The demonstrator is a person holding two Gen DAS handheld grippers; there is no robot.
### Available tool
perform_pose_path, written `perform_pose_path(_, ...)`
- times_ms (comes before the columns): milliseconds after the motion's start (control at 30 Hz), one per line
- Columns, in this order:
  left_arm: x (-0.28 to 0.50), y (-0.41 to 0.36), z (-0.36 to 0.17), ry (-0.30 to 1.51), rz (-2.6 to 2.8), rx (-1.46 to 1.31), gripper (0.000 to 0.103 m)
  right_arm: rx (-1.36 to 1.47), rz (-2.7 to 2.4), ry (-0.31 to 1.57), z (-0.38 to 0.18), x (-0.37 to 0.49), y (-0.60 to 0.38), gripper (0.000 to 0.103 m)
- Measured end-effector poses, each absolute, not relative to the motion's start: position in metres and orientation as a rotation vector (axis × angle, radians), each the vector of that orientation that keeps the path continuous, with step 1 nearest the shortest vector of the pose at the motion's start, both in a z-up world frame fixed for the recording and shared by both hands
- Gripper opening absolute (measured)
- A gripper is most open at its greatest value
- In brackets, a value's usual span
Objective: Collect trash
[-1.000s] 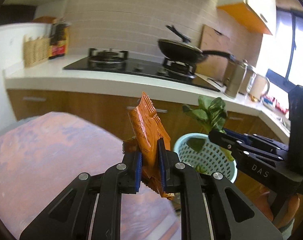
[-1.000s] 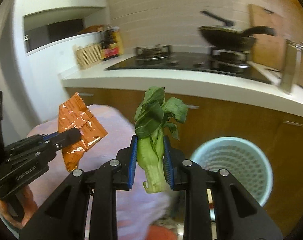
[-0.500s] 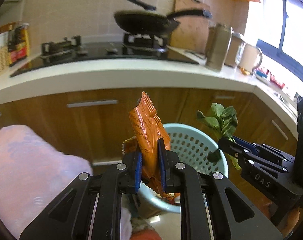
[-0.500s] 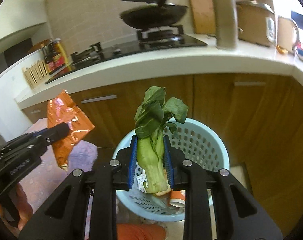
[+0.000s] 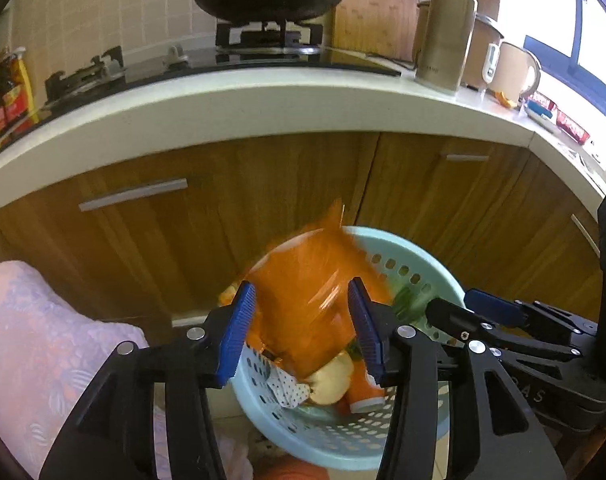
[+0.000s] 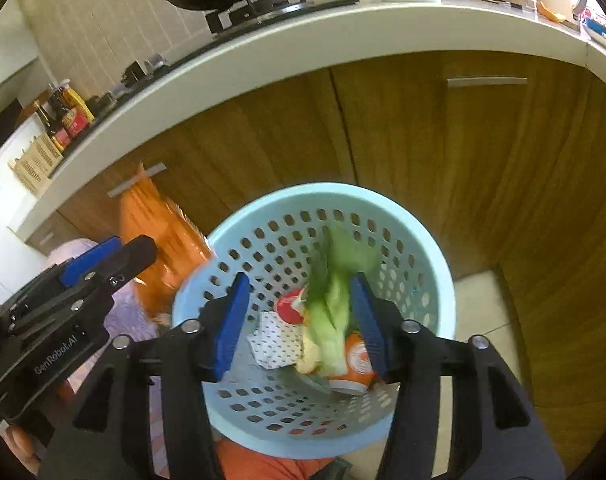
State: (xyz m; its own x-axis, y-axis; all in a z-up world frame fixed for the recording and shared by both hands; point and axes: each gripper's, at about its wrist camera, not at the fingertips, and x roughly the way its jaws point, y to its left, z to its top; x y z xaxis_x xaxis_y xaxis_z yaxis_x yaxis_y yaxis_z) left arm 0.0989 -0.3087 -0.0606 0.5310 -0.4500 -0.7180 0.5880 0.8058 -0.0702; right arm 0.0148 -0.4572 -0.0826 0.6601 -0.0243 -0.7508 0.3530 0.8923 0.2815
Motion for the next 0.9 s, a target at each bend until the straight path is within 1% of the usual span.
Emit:
perform_pose_path(33, 0.100, -0.309, -0.062, 0.805, -0.624, 0.189, 0.048, 0.429, -0.227, 0.834, -0.084, 0.014, -0.458, 0.050)
perform_pose_path(67, 0.101, -0.308, -0.064, 0.812, -0.622, 0.190, 0.051, 0.434, -0.231, 0.842, -0.085, 0.013, -0.460, 0.050)
perform_pose_path(267, 0.096, -0.296, -0.060, 0.809, -0.629, 0.169, 0.052, 0.436, -0.240, 0.802, -0.071, 0.003, -0.460, 0.050)
perform_pose_path(300, 0.093, -0.292, -0.057, 0.797, -0.630, 0.164, 0.053, 0.433, -0.240, 0.795, -0.067, 0.004, -0.459, 0.050)
perform_pose_path(367, 0.088, -0.285, -0.050, 0.773, -0.623, 0.156, 0.062, 0.409, -0.230, 0.770, -0.056, 0.002, -0.451, 0.050)
perform_pose_path(533, 0.076, -0.265, -0.029, 0.709, -0.615, 0.143, 0.063, 0.343, -0.219, 0.710, -0.032, -0.005, -0.425, 0.050)
perform_pose_path(600, 0.068, -0.256, -0.018, 0.666, -0.595, 0.152, 0.066, 0.311, -0.225, 0.676, -0.020, -0.009, -0.413, 0.050)
perform_pose_path(667, 0.058, -0.247, -0.009, 0.624, -0.568, 0.161, 0.072, 0.282, -0.237, 0.651, -0.009, -0.012, -0.404, 0.050)
perform_pose_path(733, 0.049, -0.236, 0.000, 0.584, -0.543, 0.158, 0.076, 0.258, -0.242, 0.618, 0.002, -0.017, -0.393, 0.050)
perform_pose_path(900, 0.029, -0.208, 0.022, 0.495, -0.488, 0.145, 0.079, 0.201, -0.244, 0.544, 0.025, -0.028, -0.365, 0.052)
